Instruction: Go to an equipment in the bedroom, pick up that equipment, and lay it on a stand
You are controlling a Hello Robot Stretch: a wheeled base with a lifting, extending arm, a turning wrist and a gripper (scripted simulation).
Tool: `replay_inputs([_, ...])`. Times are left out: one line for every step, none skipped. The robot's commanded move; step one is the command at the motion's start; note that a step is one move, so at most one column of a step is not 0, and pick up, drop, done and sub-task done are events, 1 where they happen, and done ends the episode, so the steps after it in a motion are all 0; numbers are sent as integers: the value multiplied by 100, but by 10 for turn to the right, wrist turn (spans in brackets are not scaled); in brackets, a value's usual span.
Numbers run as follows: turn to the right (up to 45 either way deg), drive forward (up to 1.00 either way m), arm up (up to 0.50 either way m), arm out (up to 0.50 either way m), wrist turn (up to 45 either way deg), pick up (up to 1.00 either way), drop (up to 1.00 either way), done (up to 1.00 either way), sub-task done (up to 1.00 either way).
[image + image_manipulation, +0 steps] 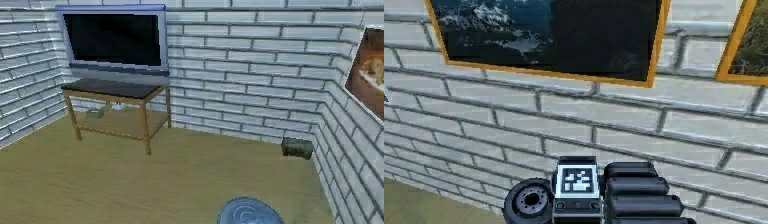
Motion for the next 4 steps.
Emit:
replay_inputs([-330, 0, 0, 0, 0, 0, 0, 0, 0])
replay_inputs([0, 100, 0, 0, 0, 0, 0, 0, 0])
replay_inputs([-30, 0, 0, 0, 0, 0, 0, 0, 0])
replay_inputs([0, 80, 0, 0, 0, 0, 0, 0, 0])
